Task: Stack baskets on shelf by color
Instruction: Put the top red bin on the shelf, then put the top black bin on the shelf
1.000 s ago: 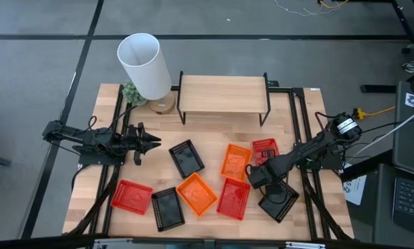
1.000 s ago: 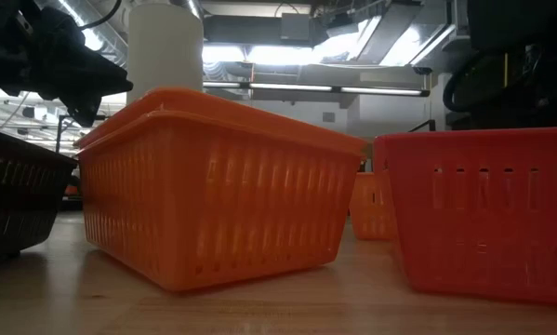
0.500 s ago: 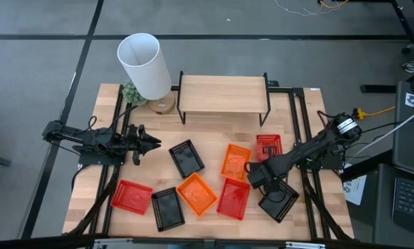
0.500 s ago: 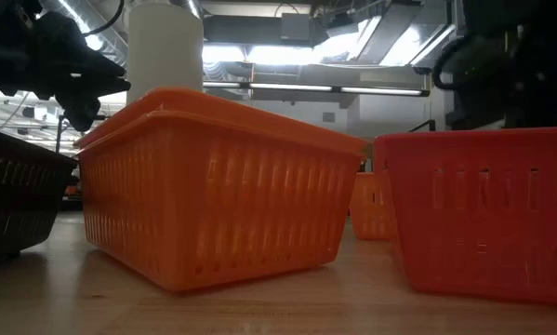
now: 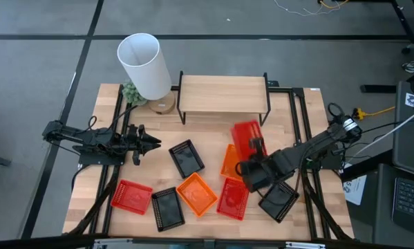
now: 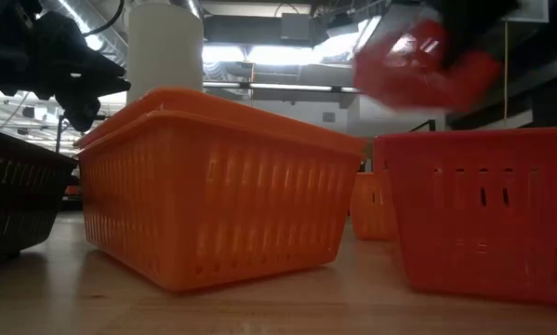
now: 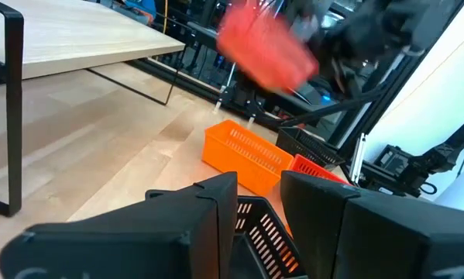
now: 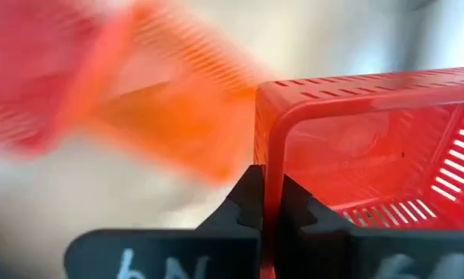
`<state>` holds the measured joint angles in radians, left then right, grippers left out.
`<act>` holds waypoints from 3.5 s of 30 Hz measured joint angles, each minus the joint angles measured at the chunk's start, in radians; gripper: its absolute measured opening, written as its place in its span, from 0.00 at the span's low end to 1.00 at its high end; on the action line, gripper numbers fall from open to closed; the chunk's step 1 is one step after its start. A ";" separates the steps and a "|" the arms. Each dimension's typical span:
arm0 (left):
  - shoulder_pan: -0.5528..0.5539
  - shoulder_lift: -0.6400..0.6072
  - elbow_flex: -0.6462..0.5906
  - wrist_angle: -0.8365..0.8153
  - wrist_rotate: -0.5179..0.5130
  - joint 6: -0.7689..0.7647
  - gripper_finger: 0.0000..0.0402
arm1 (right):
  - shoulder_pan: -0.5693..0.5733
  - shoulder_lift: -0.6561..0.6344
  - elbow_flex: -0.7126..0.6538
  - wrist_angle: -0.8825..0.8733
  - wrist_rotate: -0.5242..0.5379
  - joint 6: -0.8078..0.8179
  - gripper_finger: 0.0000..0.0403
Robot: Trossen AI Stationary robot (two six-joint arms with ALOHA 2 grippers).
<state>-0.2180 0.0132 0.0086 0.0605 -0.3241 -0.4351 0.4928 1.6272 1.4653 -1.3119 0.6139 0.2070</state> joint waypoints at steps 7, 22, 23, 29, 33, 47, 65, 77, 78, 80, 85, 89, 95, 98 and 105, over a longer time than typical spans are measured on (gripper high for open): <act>0.000 0.000 0.000 0.000 0.000 0.002 0.23 | -0.127 0.000 0.153 0.006 0.476 -0.261 0.00; 0.000 0.000 0.000 0.000 0.000 0.137 0.23 | -0.890 0.000 0.247 -0.022 -0.426 -0.470 0.00; 0.000 0.000 0.000 0.000 0.000 0.152 0.23 | -0.904 0.001 0.228 -0.021 -0.444 -0.497 0.00; 0.000 0.000 0.000 0.000 0.000 0.157 0.23 | -0.919 0.001 0.153 -0.019 -0.488 -0.556 0.00; 0.000 0.000 0.000 0.000 0.000 0.157 0.23 | -0.920 0.001 0.130 -0.009 -0.486 -0.540 0.00; 0.000 0.000 0.000 0.000 0.000 0.158 0.23 | -0.920 0.001 0.114 0.026 -0.476 -0.549 0.11; 0.000 0.000 0.000 0.000 0.000 0.158 0.23 | -0.907 0.000 0.223 0.016 -0.477 -0.440 0.28; 0.000 0.000 0.000 0.000 0.000 0.158 0.23 | -0.739 -0.006 0.245 -0.032 -0.989 -0.187 0.27; 0.000 0.000 0.000 0.000 0.000 0.158 0.23 | -0.710 -0.006 0.232 -0.024 -0.989 -0.186 0.27; 0.000 0.000 0.000 0.000 0.000 0.158 0.23 | -0.652 -0.006 0.207 -0.021 -0.972 -0.186 0.27; 0.000 0.000 0.000 0.002 0.000 0.157 0.23 | -0.531 -0.005 0.138 -0.081 -0.927 -0.202 0.27; 0.000 0.000 0.000 0.021 0.000 0.157 0.23 | -0.459 -0.006 0.090 -0.161 -0.929 -0.195 0.27; 0.000 0.000 0.000 0.097 -0.053 0.086 0.23 | -0.373 -0.006 0.010 -0.118 -0.929 -0.075 0.27; 0.000 0.002 0.002 0.132 0.023 0.048 0.23 | -0.338 -0.006 -0.029 -0.083 -0.929 -0.022 0.27; 0.000 0.088 0.057 0.171 0.185 0.052 0.23 | -0.280 -0.006 -0.087 -0.021 -0.930 0.143 0.27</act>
<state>-0.2180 0.1013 0.0656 0.2310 -0.1391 -0.3832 0.2132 1.6215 1.3784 -1.3331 -0.3157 0.3502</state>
